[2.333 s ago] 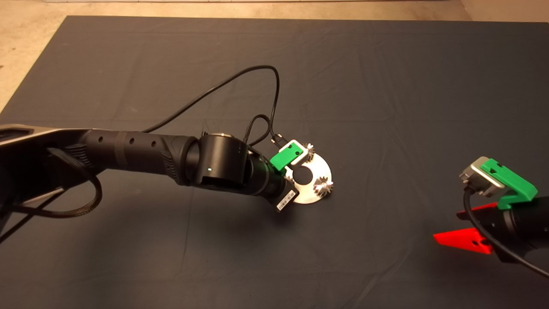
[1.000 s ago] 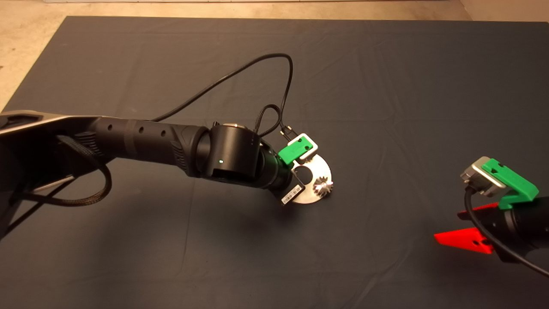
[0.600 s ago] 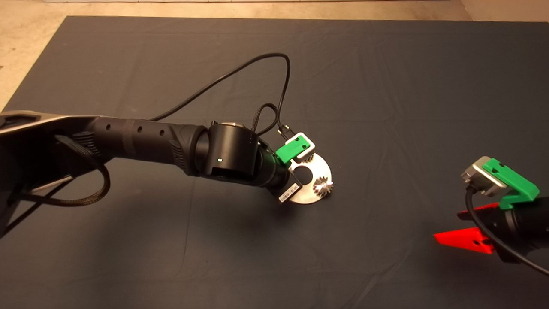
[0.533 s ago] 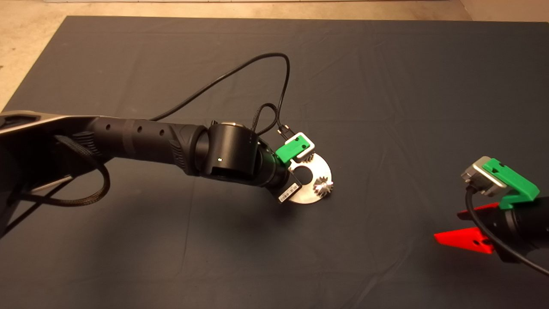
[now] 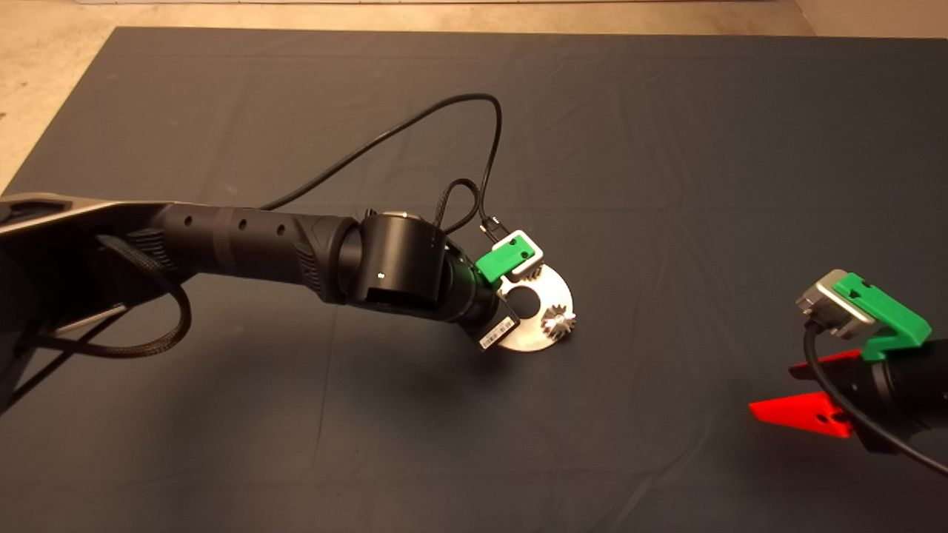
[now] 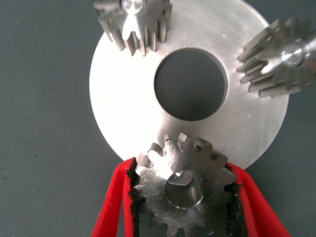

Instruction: Install three planetary gears onto the carrier pins

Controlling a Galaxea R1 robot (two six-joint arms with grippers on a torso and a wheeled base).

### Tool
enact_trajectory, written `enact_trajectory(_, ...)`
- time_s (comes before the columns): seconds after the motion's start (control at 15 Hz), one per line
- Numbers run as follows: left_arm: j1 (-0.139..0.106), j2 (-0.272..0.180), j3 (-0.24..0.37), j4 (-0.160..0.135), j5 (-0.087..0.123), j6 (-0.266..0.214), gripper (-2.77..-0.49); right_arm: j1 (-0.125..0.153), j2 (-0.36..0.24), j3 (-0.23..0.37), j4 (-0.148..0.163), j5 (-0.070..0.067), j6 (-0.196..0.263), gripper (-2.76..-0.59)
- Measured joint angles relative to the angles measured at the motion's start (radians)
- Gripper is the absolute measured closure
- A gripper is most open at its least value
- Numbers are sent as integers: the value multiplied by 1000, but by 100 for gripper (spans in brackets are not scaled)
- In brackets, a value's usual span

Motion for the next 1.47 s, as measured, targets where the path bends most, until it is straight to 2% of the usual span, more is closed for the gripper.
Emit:
enact_trajectory(0.33, 4, 0, -2, 0, -1, 7, -77, 0, 0, 0, 0, 1, 0, -202)
enact_trajectory(0.47, 5, 0, -3, 0, -2, 26, -77, 0, 0, 0, 0, 5, 0, -202)
enact_trajectory(1.0, 7, 6, -9, 1, -12, 25, -77, 0, 0, 0, 0, 8, 0, -202)
enact_trajectory(1.47, 20, 6, -6, 19, -19, 25, -78, 0, 0, 0, 0, 8, 0, -202)
